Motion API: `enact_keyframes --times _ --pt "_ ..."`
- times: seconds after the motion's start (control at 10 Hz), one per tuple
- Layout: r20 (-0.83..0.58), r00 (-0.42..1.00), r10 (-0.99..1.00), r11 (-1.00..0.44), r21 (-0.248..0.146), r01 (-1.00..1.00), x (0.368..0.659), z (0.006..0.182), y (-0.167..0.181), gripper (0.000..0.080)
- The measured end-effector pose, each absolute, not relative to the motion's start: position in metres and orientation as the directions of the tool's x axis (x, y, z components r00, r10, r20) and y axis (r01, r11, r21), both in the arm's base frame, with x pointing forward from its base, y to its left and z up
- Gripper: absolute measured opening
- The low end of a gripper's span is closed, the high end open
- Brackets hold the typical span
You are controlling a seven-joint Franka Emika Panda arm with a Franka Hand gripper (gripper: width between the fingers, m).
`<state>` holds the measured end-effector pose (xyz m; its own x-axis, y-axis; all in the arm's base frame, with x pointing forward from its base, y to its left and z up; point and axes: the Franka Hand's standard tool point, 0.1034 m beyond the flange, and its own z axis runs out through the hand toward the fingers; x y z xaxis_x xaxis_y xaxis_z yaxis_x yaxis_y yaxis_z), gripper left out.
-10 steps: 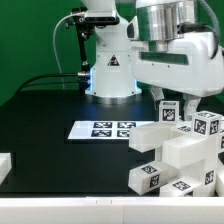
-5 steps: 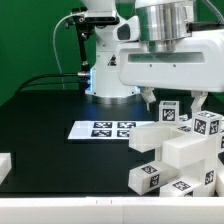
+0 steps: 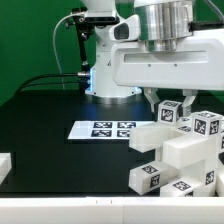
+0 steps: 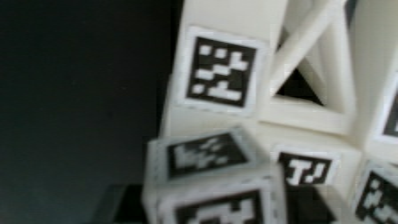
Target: Assemble chair
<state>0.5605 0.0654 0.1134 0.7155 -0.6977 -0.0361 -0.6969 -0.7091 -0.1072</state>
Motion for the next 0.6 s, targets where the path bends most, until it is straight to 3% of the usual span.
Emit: enact_keyframes --times 0.2,0.6 --pt "-0.056 0.585 -0.809 -0.578 -0.102 -0.810 0.5607 0.1135 0.0645 0.0281" --pt "-0.104 0.173 -0.979 -0.165 -0.075 -0.983 0.5602 0.1133 0.0684 0.0281"
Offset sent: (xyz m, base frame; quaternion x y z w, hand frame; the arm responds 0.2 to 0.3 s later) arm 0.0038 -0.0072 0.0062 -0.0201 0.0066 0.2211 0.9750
